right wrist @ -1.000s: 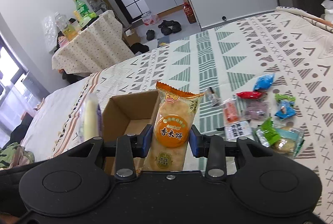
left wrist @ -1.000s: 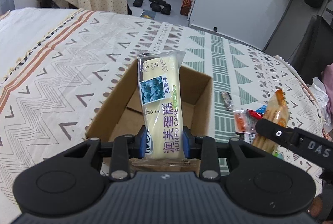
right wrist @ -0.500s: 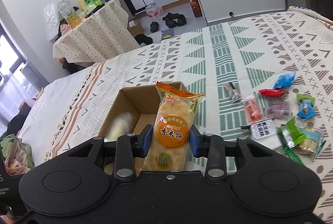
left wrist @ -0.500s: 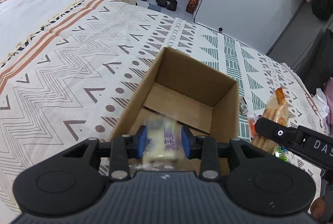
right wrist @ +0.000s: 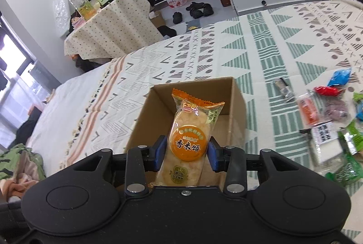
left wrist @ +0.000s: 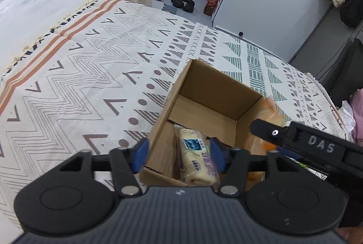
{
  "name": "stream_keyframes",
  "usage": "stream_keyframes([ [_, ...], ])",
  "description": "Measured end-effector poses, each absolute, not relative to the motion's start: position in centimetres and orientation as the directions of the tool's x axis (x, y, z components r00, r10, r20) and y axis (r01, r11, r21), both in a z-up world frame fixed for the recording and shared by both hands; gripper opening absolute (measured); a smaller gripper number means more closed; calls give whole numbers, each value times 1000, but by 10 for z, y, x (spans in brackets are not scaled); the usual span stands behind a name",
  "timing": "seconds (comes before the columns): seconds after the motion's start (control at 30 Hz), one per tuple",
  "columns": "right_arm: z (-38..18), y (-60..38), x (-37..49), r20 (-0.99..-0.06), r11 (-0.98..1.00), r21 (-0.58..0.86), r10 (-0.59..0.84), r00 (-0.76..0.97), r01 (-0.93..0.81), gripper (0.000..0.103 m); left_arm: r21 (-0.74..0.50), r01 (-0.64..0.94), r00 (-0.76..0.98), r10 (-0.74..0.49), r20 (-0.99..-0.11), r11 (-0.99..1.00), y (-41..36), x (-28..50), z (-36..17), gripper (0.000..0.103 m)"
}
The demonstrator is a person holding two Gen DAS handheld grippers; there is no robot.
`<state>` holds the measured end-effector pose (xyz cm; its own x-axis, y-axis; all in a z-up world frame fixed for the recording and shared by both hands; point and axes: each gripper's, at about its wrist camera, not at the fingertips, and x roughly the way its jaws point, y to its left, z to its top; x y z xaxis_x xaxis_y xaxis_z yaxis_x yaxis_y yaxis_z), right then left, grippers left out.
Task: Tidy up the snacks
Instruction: 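Carry both snacks over the box and open both tools to drop them in, then grasp the green snack packet with the left tool while the right tool grasps a green candy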
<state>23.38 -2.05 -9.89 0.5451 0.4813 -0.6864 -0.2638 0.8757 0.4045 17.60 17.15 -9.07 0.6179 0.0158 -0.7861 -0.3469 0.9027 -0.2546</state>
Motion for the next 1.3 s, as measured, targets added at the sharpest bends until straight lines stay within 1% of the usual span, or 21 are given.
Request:
stream_keyframes([
  [0.03,-98,-20,234,-687,877,405,478,547,-257,53,-253,-348,620,19,-784,903,172,175,-90,75],
  [0.07,-97,-22,233,-684,879,405,475,554,-252,56,-252,-348,624,22,-781,903,172,173,-89,85],
  [0.1,-97,-25,232,-682,880,407,471,559,-246,61,-251,-350,627,27,-779,903,172,172,-87,90],
  [0.13,-96,-29,231,-682,881,410,468,562,-237,66,-248,-354,627,32,-778,902,171,171,-87,91],
  [0.2,-96,-36,230,-684,884,413,459,566,-219,68,-246,-367,619,38,-785,897,171,171,-85,95],
  [0.27,-95,-45,227,-689,891,406,445,572,-205,70,-249,-379,615,42,-787,891,171,170,-84,96],
  [0.33,-94,-55,224,-691,897,397,430,581,-192,77,-250,-383,615,44,-787,889,169,168,-82,97],
  [0.37,-93,-60,221,-690,900,393,424,587,-187,80,-250,-382,614,43,-788,890,167,167,-82,98],
  [0.4,-92,-66,219,-689,903,389,417,593,-183,84,-247,-382,611,43,-790,890,165,166,-81,99],
  [0.43,-92,-71,217,-688,906,384,410,599,-179,85,-243,-381,610,44,-791,892,162,166,-80,102],
  [0.6,-91,-94,208,-694,914,373,388,607,-158,89,-213,-352,619,56,-783,911,144,161,-75,103],
  [0.87,-81,-127,195,-678,922,354,369,635,-157,103,-191,-304,637,50,-769,933,113,156,-66,103],
  [1.3,-77,-188,182,-667,924,357,356,654,-139,103,-178,-255,651,32,-758,950,60,153,-52,103],
])
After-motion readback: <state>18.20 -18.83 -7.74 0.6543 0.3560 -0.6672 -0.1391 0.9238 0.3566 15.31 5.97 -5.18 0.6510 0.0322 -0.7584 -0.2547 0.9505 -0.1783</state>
